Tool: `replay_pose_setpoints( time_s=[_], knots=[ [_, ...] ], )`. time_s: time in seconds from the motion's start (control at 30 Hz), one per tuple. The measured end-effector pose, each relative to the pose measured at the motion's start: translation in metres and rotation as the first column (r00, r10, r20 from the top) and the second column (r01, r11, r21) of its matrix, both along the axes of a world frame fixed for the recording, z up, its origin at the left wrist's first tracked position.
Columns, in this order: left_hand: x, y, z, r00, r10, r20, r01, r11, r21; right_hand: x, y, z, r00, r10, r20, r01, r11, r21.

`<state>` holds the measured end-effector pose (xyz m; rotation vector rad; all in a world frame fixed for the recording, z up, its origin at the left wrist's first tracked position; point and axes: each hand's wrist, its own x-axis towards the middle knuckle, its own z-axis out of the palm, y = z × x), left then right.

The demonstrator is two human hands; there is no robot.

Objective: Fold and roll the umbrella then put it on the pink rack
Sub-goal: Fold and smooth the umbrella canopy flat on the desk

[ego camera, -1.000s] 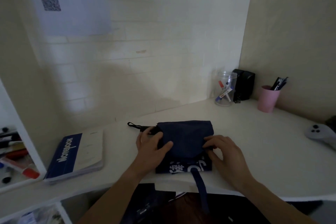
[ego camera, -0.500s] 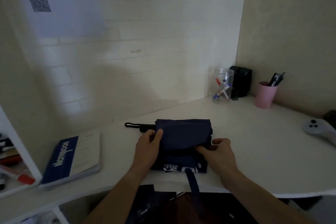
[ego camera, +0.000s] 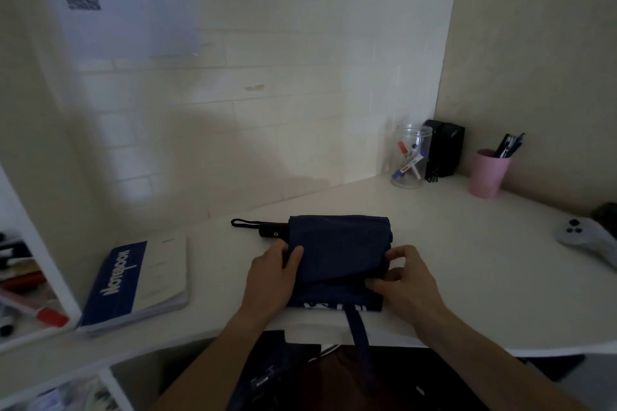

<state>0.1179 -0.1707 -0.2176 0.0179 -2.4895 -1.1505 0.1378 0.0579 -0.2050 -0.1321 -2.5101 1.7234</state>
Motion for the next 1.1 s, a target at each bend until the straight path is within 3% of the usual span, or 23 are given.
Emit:
replay_pose_setpoints(
  time_s=[0.33,0.43,0.5,0.57,0.6,0.7,0.97,1.1],
  knots=[
    [0.005,0.001,-0.006,0.999,0.027,-0.046,-0.034,0.985,-0.167,0.011,0.008,-0.002,0.995,0.062,-0.079,-0.038,0.962,0.271],
    [0.005,0.001,-0.005,0.999,0.038,-0.022,-0.041,0.987,-0.153,0.016,0.006,0.01,0.897,0.114,-0.426,0.091,0.897,0.432],
    [0.005,-0.001,-0.004,1.0,0.031,0.003,-0.03,0.99,-0.139,0.015,0.004,0.017,0.773,0.317,-0.549,0.119,0.778,0.617],
    [0.005,-0.003,-0.002,0.999,0.016,0.028,-0.012,0.992,-0.126,0.01,0.004,0.011,0.748,0.478,-0.461,0.123,0.582,0.804],
    [0.006,-0.004,-0.001,0.999,0.008,0.038,-0.004,0.993,-0.118,0.008,0.004,0.007,0.757,0.501,-0.42,0.113,0.533,0.839],
    [0.007,-0.006,0.001,0.999,0.0,0.046,0.005,0.995,-0.099,0.002,0.006,-0.008,0.73,0.539,-0.42,0.079,0.544,0.835],
    [0.01,-0.012,-0.004,1.0,0.002,0.007,-0.001,0.985,-0.174,0.0,0.015,-0.018,0.515,0.726,-0.455,0.117,0.467,0.877],
    [0.012,-0.012,-0.013,0.986,-0.11,-0.124,0.076,0.965,-0.252,0.001,0.021,-0.016,0.548,0.741,-0.388,0.002,0.462,0.887]
  ],
)
